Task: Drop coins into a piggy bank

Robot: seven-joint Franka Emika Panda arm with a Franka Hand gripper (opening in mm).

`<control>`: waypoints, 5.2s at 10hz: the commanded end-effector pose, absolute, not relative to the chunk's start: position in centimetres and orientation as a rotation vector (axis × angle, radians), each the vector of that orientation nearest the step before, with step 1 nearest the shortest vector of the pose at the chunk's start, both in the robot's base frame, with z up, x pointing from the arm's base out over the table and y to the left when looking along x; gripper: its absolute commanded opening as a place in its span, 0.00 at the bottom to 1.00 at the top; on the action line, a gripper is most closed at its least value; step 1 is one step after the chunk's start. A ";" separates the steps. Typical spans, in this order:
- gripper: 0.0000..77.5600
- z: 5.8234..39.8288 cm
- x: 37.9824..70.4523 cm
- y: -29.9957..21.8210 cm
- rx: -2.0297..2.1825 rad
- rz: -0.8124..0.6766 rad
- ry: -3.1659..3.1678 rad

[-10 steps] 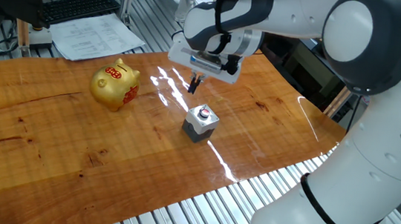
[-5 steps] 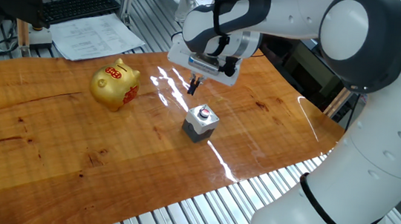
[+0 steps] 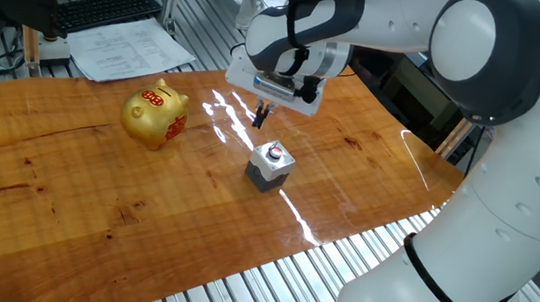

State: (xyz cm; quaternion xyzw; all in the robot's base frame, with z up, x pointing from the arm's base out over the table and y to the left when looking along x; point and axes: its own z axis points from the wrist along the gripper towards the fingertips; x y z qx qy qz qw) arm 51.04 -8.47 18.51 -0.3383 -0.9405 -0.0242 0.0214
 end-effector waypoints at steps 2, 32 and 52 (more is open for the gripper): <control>0.00 18.7 51.2 -8.5 -1.189 -0.054 -2.842; 0.00 16.8 48.0 -11.4 -1.621 0.032 -2.631; 1.00 16.8 48.0 -11.4 -1.651 0.031 -2.612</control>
